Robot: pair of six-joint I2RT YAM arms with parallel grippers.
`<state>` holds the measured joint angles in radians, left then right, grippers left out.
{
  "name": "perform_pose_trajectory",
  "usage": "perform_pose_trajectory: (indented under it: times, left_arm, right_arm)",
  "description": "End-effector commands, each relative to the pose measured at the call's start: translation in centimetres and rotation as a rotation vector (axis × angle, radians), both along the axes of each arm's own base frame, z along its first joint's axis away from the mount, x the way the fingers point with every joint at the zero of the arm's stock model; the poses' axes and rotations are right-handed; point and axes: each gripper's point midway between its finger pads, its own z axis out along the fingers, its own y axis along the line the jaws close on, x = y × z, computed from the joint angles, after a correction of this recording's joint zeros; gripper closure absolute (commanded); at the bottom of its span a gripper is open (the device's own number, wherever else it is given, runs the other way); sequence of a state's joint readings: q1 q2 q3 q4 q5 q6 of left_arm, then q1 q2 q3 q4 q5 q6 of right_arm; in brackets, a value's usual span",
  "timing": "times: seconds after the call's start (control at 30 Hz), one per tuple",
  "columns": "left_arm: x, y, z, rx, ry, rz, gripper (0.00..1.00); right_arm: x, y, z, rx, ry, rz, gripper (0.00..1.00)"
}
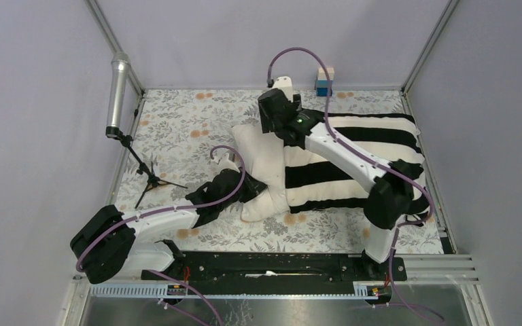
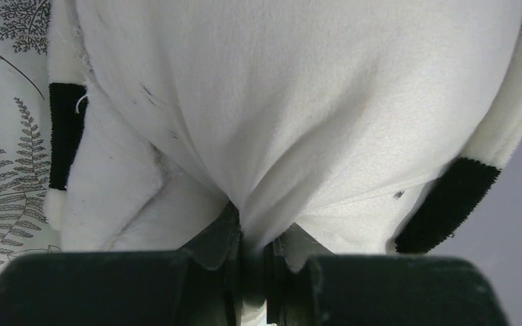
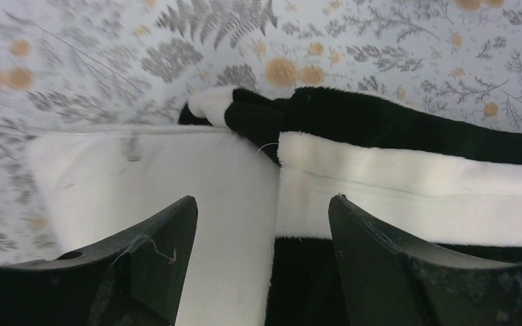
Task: Put the pillow into the pillowcase
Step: Stuff the pillow into the pillowcase.
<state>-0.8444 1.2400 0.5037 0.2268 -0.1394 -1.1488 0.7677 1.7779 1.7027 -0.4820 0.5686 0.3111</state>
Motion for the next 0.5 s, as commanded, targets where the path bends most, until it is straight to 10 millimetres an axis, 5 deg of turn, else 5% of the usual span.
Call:
perform_pose_trajectory:
  times: [0.0,0.17,0.37,0.47]
  left_arm:
    - [-2.7,1.3,-3.6,0.127,0.086,-0.071,1.0]
    - [-2.2,1.3,-2.4,0.156,0.043,-0.086,0.96]
    - [-1.3,2.1,0.8,0.188,-0.031,-0.072,0.81]
    - [-0.7,2.6,3.6,0.191,-0.081,-0.06,0.63]
  right_arm:
    - [1.2,-1.7,-0.3,-0.167,0.013,-0.056,0.23]
    - [2.0,-3.6,-2.5,-0.304,0.047,-0.13,0.28]
    - [1.7,-4.2,-1.9,-0.29,0.035,-0.16,0.63]
    - [1.8,-3.9,-1.4,-0.273,0.032,-0.152,0.85]
